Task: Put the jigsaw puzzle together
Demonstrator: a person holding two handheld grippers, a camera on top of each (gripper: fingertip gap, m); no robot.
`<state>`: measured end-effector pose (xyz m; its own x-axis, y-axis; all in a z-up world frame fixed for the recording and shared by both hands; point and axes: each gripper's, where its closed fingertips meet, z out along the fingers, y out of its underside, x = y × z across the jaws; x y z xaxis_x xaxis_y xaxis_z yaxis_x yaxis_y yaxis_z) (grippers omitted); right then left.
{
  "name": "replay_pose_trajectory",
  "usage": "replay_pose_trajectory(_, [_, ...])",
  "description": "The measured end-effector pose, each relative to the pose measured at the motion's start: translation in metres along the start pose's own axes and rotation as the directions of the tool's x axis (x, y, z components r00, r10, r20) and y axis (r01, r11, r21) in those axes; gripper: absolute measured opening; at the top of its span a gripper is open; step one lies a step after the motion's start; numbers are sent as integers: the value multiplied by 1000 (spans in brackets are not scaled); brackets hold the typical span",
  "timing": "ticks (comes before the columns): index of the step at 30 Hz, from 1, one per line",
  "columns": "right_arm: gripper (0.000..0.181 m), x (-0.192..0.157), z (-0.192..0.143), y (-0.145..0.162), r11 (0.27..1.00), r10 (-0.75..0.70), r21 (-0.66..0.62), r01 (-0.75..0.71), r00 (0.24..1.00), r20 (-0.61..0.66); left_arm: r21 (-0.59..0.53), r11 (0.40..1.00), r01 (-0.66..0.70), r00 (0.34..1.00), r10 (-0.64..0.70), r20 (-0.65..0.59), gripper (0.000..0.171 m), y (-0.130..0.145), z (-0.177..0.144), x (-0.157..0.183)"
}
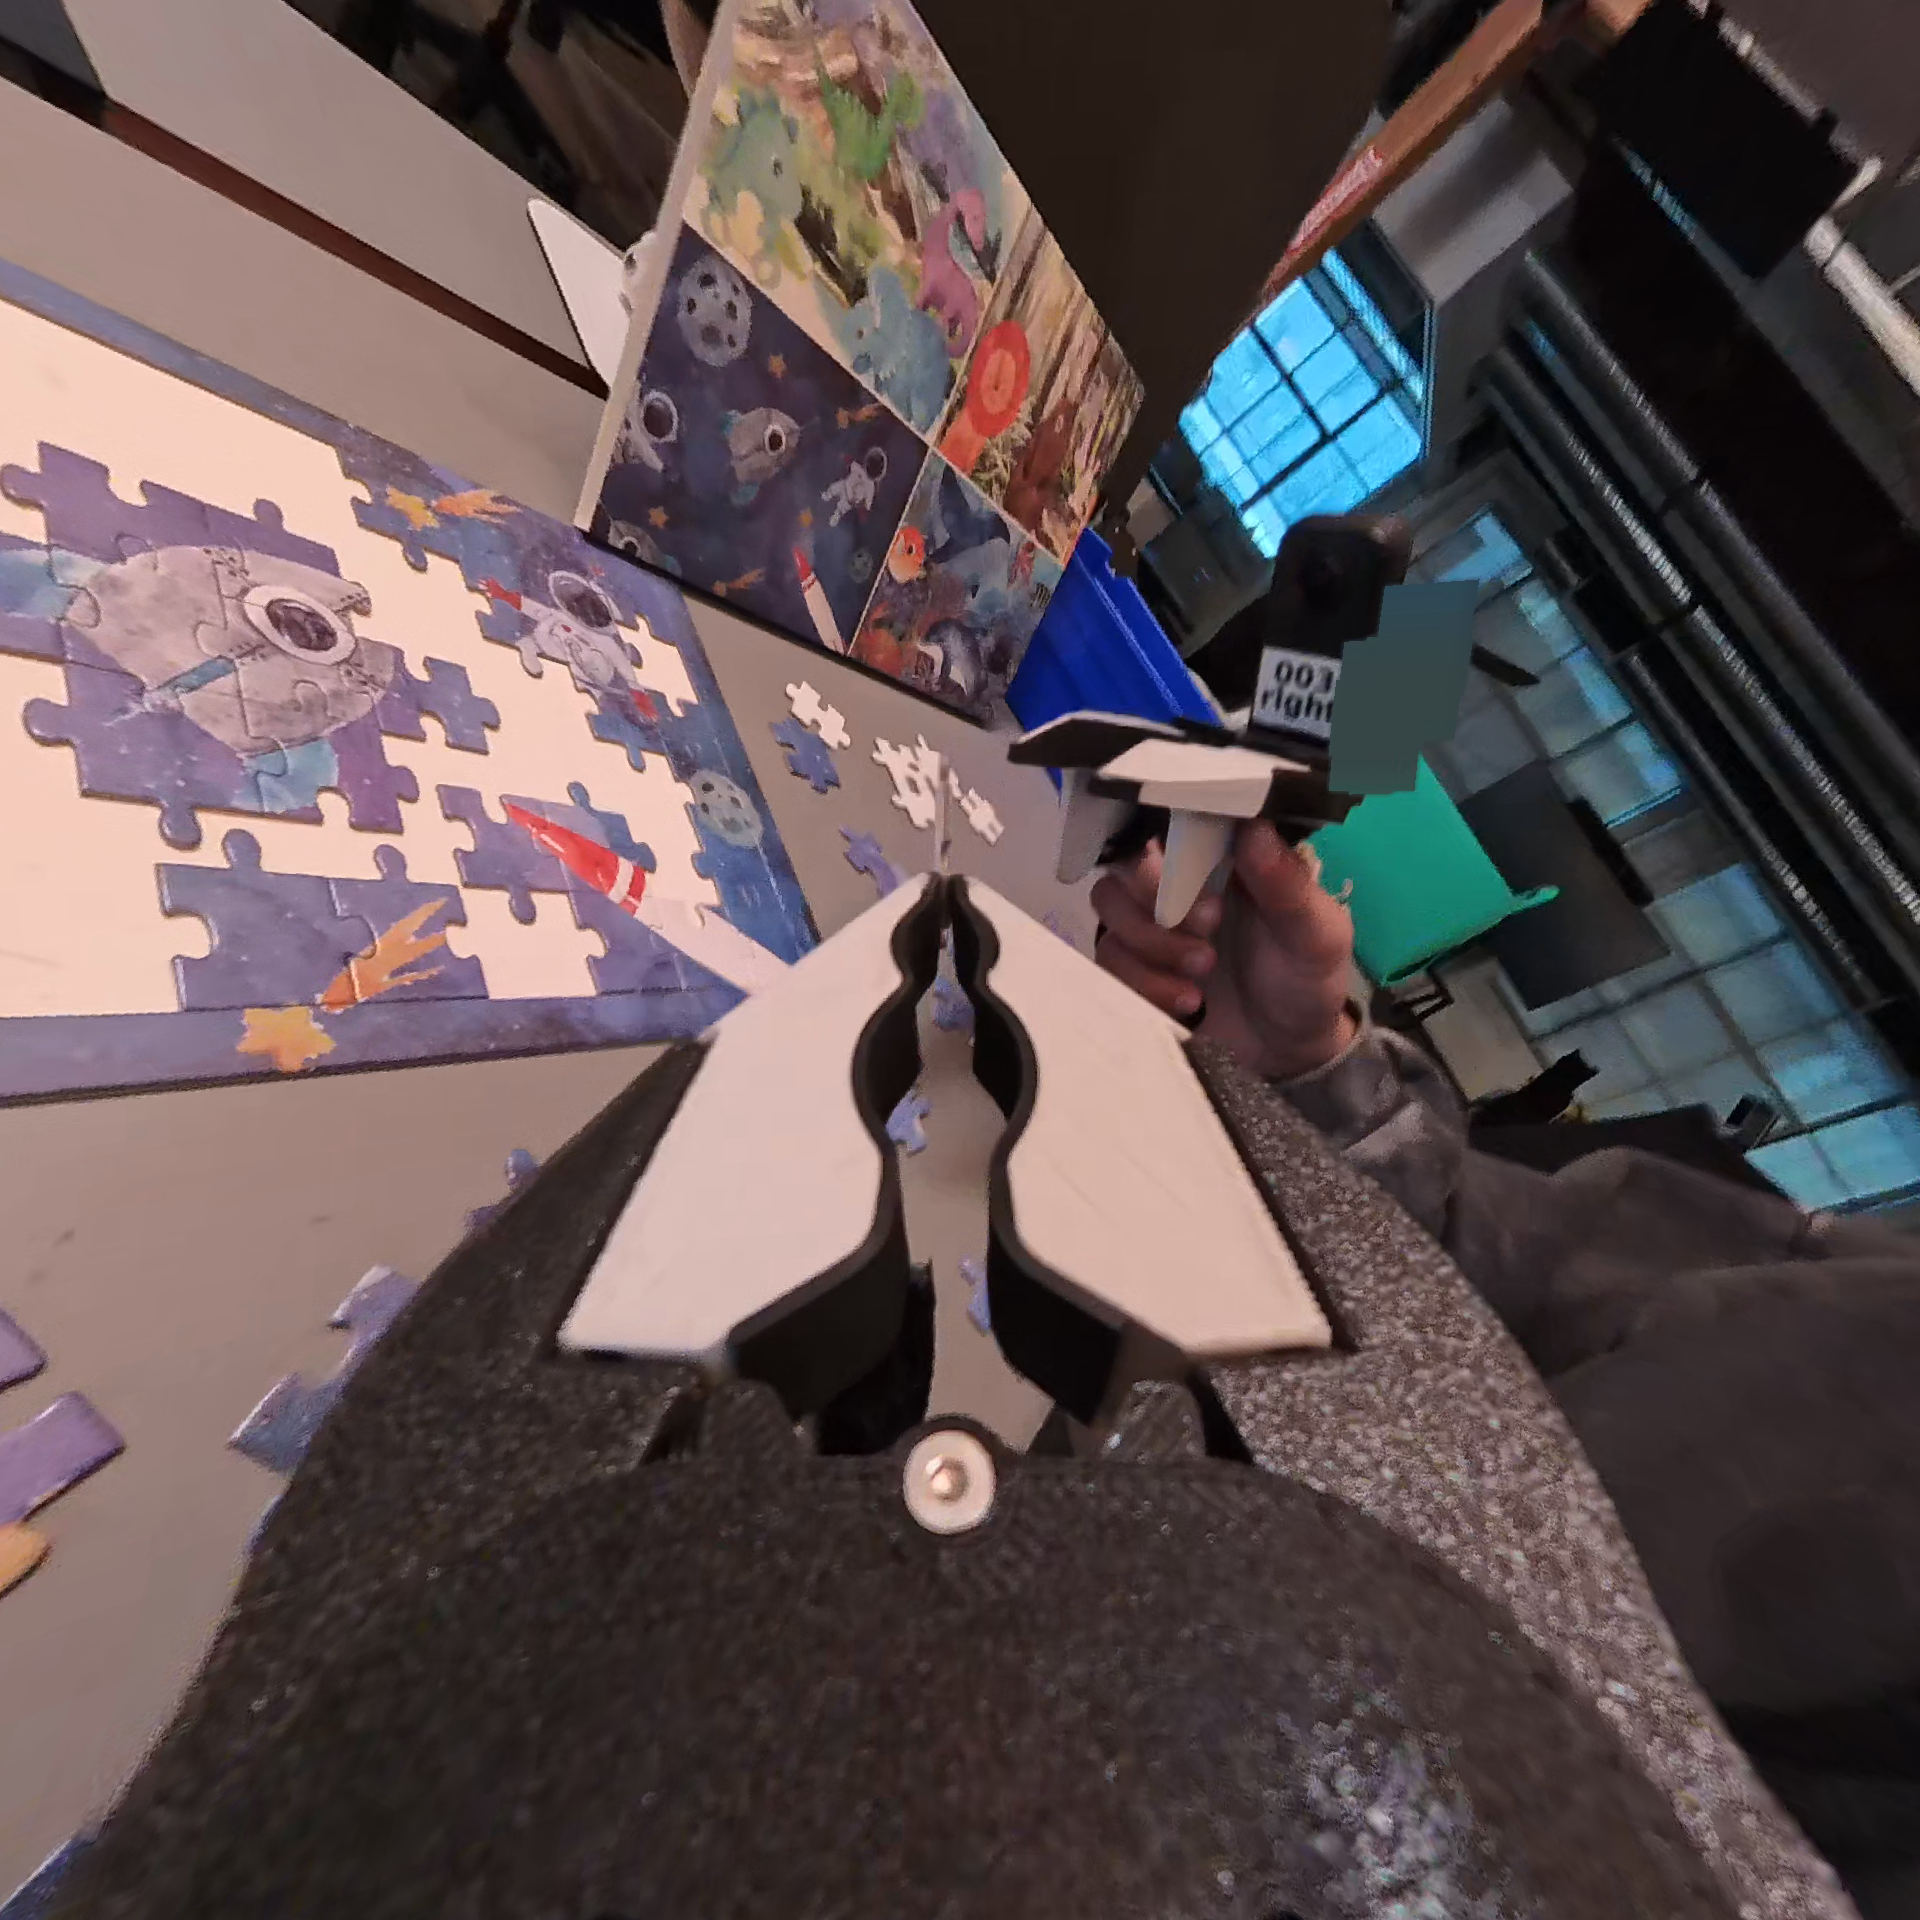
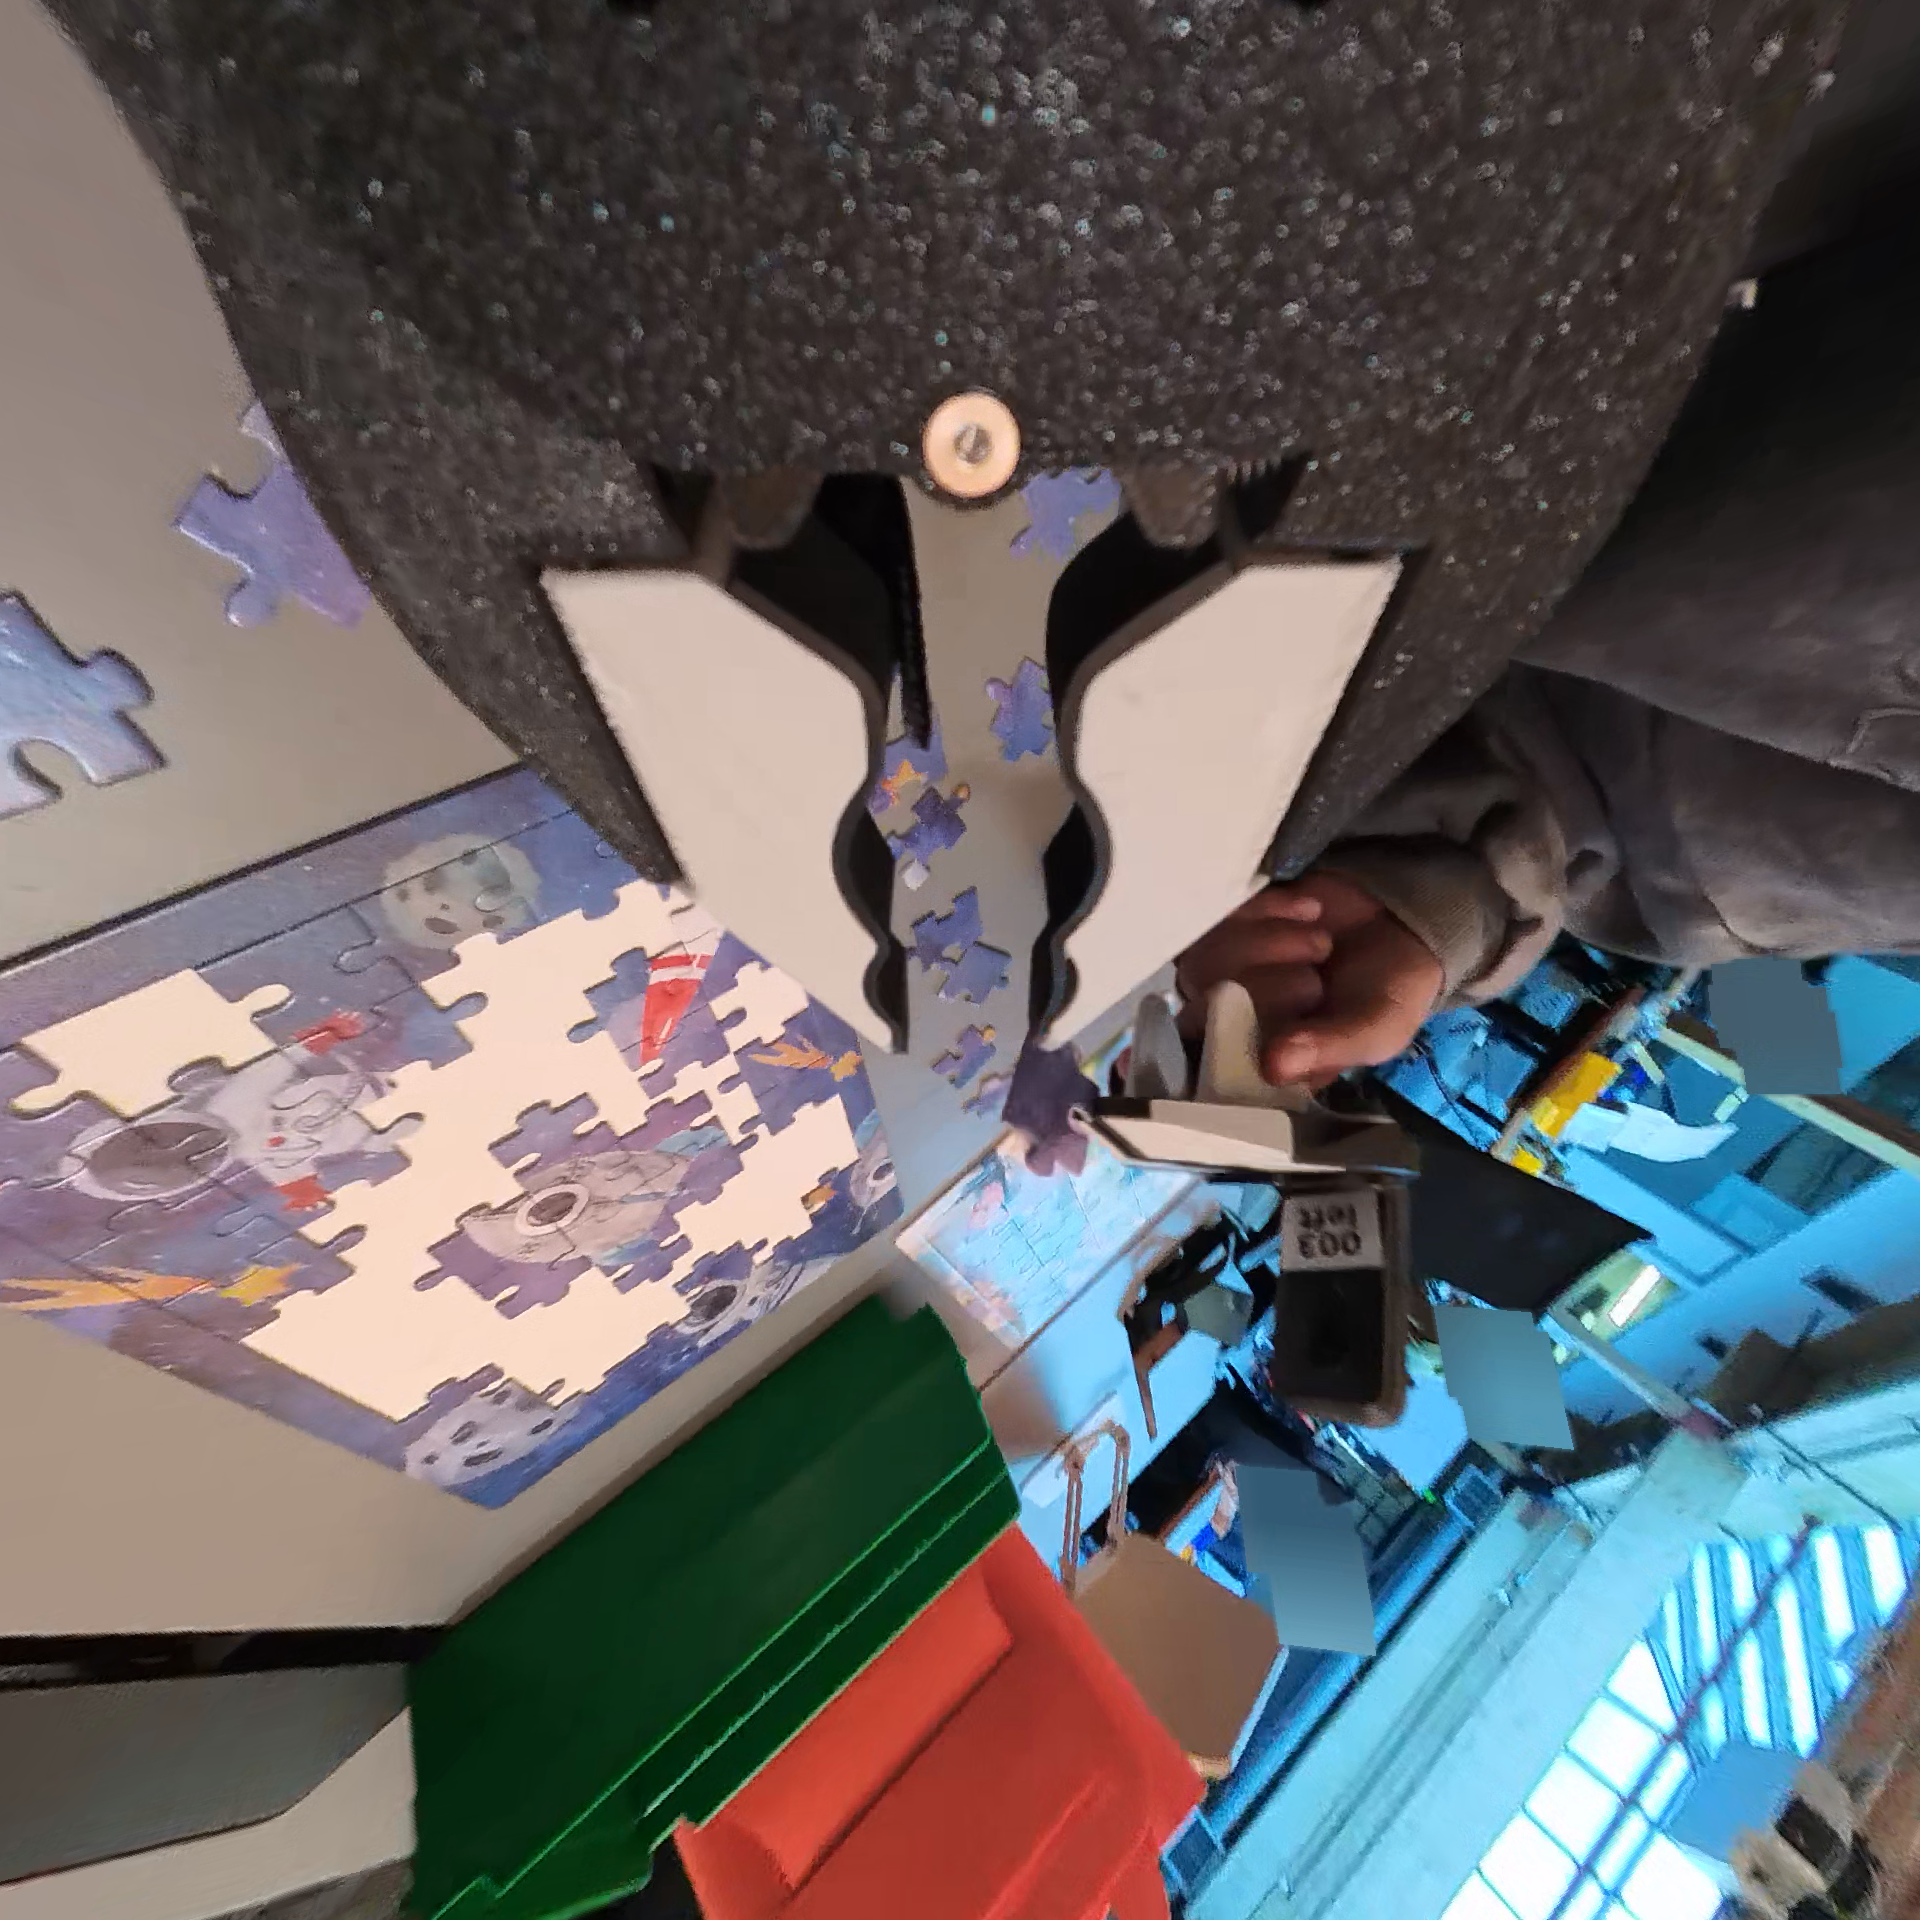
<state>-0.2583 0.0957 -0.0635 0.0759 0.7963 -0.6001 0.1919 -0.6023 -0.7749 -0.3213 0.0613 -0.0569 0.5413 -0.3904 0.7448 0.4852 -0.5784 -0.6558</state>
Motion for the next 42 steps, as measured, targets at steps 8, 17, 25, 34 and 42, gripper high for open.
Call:
replay_pose_trajectory(8, [28,-38,7,3,990,139,-15,-141,952,273,26,983,183,968,-175,-182,1,-11,13,24])
replay_pose_trajectory(17, [23,-42,14,6,985,172,-28,-172,933,315,-51,976,212,942,-218,-255,1,3,16,40])
replay_pose_trajectory(25, [2,-51,12,8,987,163,-46,-157,920,357,-136,977,165,942,-197,-271,0,26,14,49])
replay_pose_trajectory(34, [1,-56,18,19,983,178,-97,-153,917,358,-161,986,35,984,-62,-165,17,40,1,36])
replay_pose_trajectory(42, [2,-55,22,25,976,210,-127,-175,907,366,-181,982,59,968,-101,-232,14,48,11,47])
